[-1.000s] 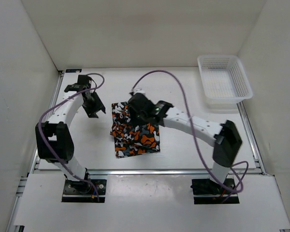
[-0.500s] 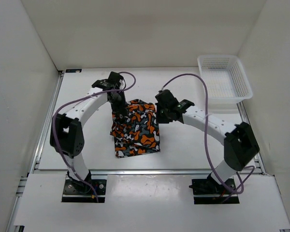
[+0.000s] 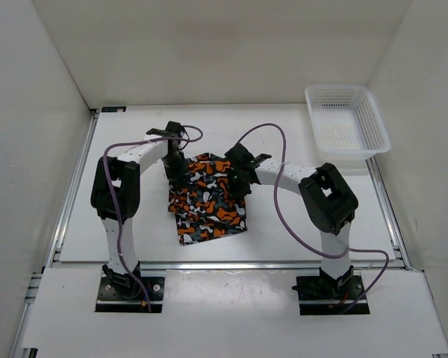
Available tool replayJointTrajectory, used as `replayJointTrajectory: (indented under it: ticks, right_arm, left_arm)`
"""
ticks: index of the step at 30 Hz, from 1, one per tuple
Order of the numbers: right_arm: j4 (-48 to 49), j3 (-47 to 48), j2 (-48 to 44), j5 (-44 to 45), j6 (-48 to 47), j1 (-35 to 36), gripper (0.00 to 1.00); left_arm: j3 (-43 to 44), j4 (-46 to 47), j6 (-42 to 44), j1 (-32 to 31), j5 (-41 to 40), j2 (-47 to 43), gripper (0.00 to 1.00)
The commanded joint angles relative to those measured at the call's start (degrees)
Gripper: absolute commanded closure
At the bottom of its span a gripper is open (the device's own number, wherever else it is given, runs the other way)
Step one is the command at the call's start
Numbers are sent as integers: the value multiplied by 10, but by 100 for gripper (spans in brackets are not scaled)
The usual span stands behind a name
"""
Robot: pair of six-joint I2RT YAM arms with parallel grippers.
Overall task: Fold and stack the shorts
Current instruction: Fold the shorts
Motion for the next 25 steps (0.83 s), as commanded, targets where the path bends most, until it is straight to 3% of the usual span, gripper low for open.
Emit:
replayJointTrajectory:
  ticks: [1,4,5,7,8,11,16,22,25]
  right_arm:
    - [-6,7,-35,3,-5,-1,100]
    - [-24,-8,-120,58,-16,-1,100]
    - [-44,-8,-144,76,-16,-1,91]
    - [-68,-8,-213,140,-16,-1,67]
    - [-82,-8,-235,167,-16,-1,39]
    - [-133,-8,-323,242,-16,-1,5]
    - [-218,-48,-448,359,4,-30,1]
    - [-275,-112,-576,419,42,-41,1]
    - [-275,-142,-607,432,42,-41,1]
  left_arm:
    - [5,6,20,6,-12,-10,90]
    - [43,-20,34,6,1,-36,90]
    - [54,-27,43,6,1,-47,90]
    - [95,-57,52,-1,9,-86,67]
    - [110,-69,61,-6,9,-99,52]
    - [157,-108,75,-6,14,-160,1]
    - [141,-121,69,-1,-3,-309,1]
    - [-15,-67,30,19,-38,-525,1]
    - [-56,-67,25,30,-44,-580,1]
